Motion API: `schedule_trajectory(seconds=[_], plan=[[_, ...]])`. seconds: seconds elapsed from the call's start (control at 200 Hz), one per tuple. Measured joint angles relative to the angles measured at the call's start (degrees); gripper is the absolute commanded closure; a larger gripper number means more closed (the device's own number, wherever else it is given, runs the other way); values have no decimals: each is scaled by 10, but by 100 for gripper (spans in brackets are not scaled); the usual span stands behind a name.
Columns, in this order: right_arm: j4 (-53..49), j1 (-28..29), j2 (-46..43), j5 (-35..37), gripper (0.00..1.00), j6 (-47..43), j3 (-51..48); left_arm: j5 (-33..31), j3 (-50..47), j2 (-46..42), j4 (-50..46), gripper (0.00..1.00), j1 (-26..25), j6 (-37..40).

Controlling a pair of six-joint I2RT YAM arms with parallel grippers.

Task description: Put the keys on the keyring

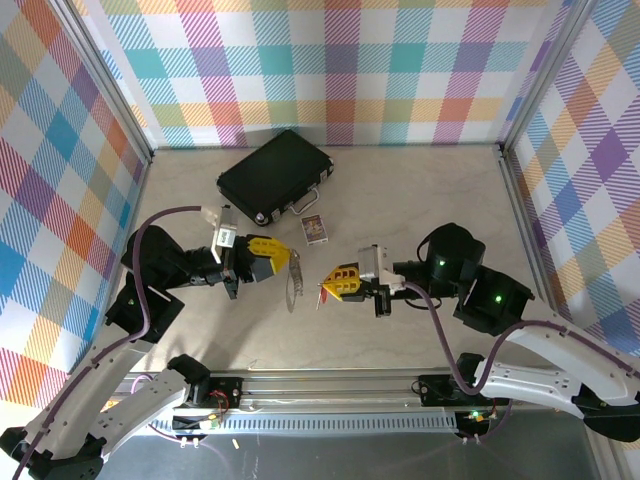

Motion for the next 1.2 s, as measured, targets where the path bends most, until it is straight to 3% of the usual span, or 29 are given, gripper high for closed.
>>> schedule_trajectory(seconds=[0.71,0.96,1.195], plan=[[61,0,-5,-14,100,-23,-34,33,0,6,0,100,0,0],[36,-4,38,0,100,54,20,23,-12,3,42,100,0,-19],[62,-17,21,18,100,151,7,10,-39,3,109,100,0,-57]])
